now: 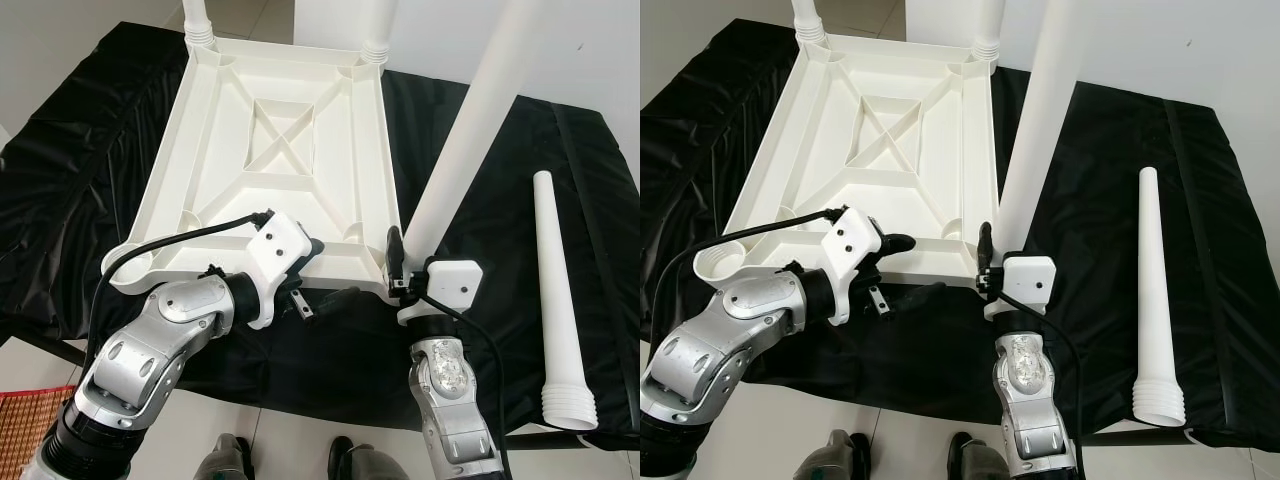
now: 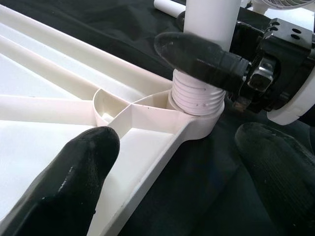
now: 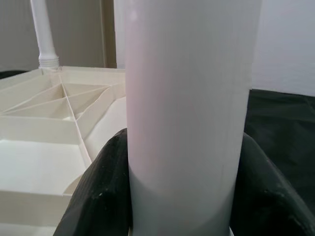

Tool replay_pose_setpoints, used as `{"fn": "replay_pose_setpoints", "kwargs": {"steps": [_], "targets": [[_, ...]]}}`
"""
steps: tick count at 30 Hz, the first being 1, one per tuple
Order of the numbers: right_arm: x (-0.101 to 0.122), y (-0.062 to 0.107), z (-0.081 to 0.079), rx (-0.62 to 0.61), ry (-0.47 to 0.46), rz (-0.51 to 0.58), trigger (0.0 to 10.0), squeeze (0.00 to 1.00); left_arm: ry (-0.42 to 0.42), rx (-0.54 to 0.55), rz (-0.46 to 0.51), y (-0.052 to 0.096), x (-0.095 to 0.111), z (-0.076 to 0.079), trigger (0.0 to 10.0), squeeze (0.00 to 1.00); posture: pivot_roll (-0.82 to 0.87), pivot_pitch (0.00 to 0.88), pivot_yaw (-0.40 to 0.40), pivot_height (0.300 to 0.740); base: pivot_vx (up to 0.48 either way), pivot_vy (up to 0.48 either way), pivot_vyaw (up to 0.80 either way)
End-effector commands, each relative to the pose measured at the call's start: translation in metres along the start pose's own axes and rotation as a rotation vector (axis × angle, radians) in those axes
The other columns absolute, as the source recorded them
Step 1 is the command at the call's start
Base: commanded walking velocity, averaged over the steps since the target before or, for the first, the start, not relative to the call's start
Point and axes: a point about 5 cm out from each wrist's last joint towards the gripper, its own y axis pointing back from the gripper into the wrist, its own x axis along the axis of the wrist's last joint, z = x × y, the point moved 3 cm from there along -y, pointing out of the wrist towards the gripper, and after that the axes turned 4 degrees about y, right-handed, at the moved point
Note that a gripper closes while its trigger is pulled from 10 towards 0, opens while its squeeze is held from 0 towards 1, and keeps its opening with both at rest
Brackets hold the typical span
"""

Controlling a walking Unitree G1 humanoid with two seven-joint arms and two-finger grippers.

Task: Building children table

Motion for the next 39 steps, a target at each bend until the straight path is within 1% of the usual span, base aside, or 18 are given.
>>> {"fn": "replay_pose_setpoints", "kwargs": {"steps": [1, 6, 7, 9, 13, 15, 19, 26, 27, 29, 35, 36, 37, 39], "targets": [[-0.051, 0.026, 0.025, -0.089, 0.028, -0.238, 10.0, 0.00, -0.011, -0.010, 0.005, 0.001, 0.003, 0.003, 10.0, 0.00, 0.07, 0.249, -0.029, 0.740, 0.000, 0.000, 0.00], [-0.050, 0.035, 0.035, -0.067, 0.017, -0.193, 10.0, 0.00, -0.011, -0.010, 0.005, 0.001, 0.004, 0.003, 10.0, 0.00, 0.07, 0.252, -0.024, 0.740, 0.000, 0.000, 0.00], [-0.050, 0.035, 0.035, -0.067, 0.017, -0.193, 10.0, 0.00, -0.011, -0.010, 0.005, 0.001, 0.004, 0.003, 10.0, 0.00, 0.07, 0.252, -0.024, 0.740, 0.000, 0.000, 0.00], [-0.053, 0.037, 0.038, -0.061, 0.043, -0.196, 10.0, 0.00, -0.011, -0.011, 0.005, 0.001, 0.004, 0.002, 10.0, 0.00, 0.07, 0.254, -0.018, 0.740, 0.000, 0.000, 0.00], [-0.052, 0.039, 0.037, -0.034, 0.077, -0.180, 10.0, 0.00, -0.013, -0.011, 0.002, 0.002, 0.004, 0.002, 10.0, 0.00, 0.08, 0.253, -0.015, 0.740, 0.000, 0.000, 0.00], [-0.051, 0.041, 0.034, -0.009, 0.116, -0.153, 10.0, 0.00, -0.013, -0.011, 0.001, 0.002, 0.005, 0.002, 10.0, 0.00, 0.08, 0.252, -0.012, 0.740, 0.000, 0.000, 0.00], [-0.051, 0.044, 0.032, 0.002, 0.131, -0.134, 10.0, 0.00, -0.016, -0.010, 0.001, 0.002, 0.005, 0.001, 10.0, 0.00, 0.08, 0.250, -0.010, 0.740, 0.000, 0.000, 0.00], [-0.054, 0.046, 0.032, 0.001, 0.117, -0.139, 10.0, 0.00, -0.019, -0.013, 0.000, 0.002, 0.006, 0.001, 10.0, 0.00, 0.08, 0.248, -0.007, 0.740, 0.000, 0.000, 0.00], [-0.055, 0.046, 0.032, -0.004, 0.109, -0.141, 10.0, 0.00, -0.018, -0.014, 0.000, 0.003, 0.006, 0.001, 10.0, 0.00, 0.09, 0.244, -0.004, 0.740, 0.000, 0.000, 0.00], [-0.055, 0.040, 0.031, -0.017, 0.066, -0.148, 10.0, 0.00, -0.019, -0.016, -0.001, 0.003, 0.006, 0.001, 10.0, 0.00, 0.09, 0.244, -0.004, 0.740, 0.000, 0.000, 0.00], [-0.060, 0.039, 0.033, -0.023, 0.056, -0.170, 10.0, 0.00, -0.020, -0.018, -0.001, 0.002, 0.006, 0.001, 10.0, 0.00, 0.09, 0.238, -0.005, 0.740, 0.000, 0.000, 0.00], [-0.064, 0.040, 0.034, -0.035, 0.030, -0.193, 10.0, 0.00, -0.020, -0.018, -0.001, 0.002, 0.006, 0.001, 10.0, 0.00, 0.09, 0.238, -0.005, 0.740, 0.000, 0.000, 0.00], [-0.064, 0.040, 0.034, -0.035, 0.030, -0.193, 10.0, 0.00, -0.020, -0.018, -0.001, 0.002, 0.006, 0.001, 10.0, 0.00, 0.09, 0.238, -0.005, 0.740, 0.000, 0.000, 0.00], [-0.070, 0.038, 0.035, -0.048, -0.017, -0.253, 10.0, 0.00, -0.019, -0.019, -0.001, 0.002, 0.006, 0.001, 10.0, 0.00, 0.09, 0.233, -0.007, 0.740, 0.000, 0.000, 0.00]]}}
